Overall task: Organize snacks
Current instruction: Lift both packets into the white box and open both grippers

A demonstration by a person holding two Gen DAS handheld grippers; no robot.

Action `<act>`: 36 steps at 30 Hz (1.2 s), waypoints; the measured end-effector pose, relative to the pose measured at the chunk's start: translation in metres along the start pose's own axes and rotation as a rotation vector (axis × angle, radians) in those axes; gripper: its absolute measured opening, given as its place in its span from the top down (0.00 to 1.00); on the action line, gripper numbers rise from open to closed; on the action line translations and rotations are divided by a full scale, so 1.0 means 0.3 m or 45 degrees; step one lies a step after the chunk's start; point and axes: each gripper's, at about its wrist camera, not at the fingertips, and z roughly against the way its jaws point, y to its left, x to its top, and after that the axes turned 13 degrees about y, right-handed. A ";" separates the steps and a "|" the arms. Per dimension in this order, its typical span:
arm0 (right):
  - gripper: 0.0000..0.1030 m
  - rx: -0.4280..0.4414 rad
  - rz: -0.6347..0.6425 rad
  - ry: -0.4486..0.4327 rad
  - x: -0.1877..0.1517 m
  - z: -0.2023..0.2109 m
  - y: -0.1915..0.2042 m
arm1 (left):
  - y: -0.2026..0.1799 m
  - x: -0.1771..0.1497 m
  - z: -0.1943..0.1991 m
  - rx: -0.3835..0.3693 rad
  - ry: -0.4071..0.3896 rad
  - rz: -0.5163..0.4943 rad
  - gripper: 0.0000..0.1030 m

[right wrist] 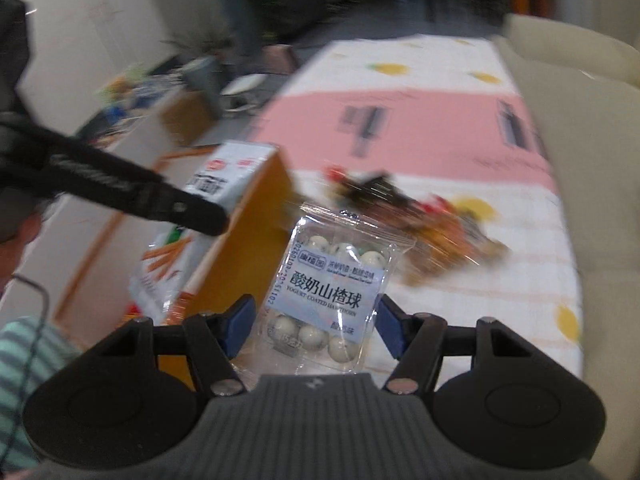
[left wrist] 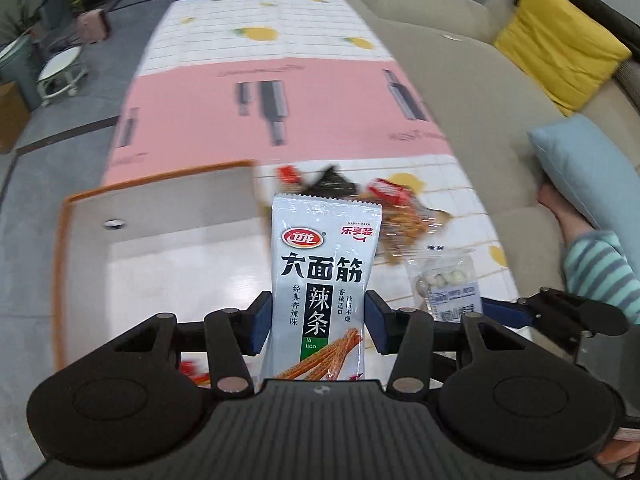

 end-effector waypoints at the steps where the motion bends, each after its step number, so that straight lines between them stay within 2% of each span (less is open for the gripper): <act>1: 0.39 0.011 0.035 -0.002 0.018 0.001 0.033 | 0.031 0.000 0.010 0.018 0.003 0.013 0.47; 4: 0.39 0.045 0.153 0.014 0.082 -0.013 0.146 | 0.126 -0.011 0.026 0.089 0.011 0.050 0.47; 7: 0.39 0.071 0.274 0.056 0.140 -0.052 0.258 | 0.216 -0.024 0.015 0.112 0.042 0.098 0.47; 14: 0.39 0.034 0.545 0.199 0.237 -0.215 0.462 | 0.361 -0.026 -0.095 0.119 0.157 0.193 0.47; 17: 0.39 -0.006 0.656 0.253 0.263 -0.292 0.515 | 0.387 -0.016 -0.152 0.157 0.205 0.197 0.47; 26: 0.39 -0.114 0.827 0.398 0.298 -0.480 0.560 | 0.412 0.018 -0.283 0.217 0.315 0.147 0.47; 36: 0.38 -0.084 0.886 0.454 0.297 -0.541 0.525 | 0.443 0.011 -0.368 0.192 0.386 0.152 0.46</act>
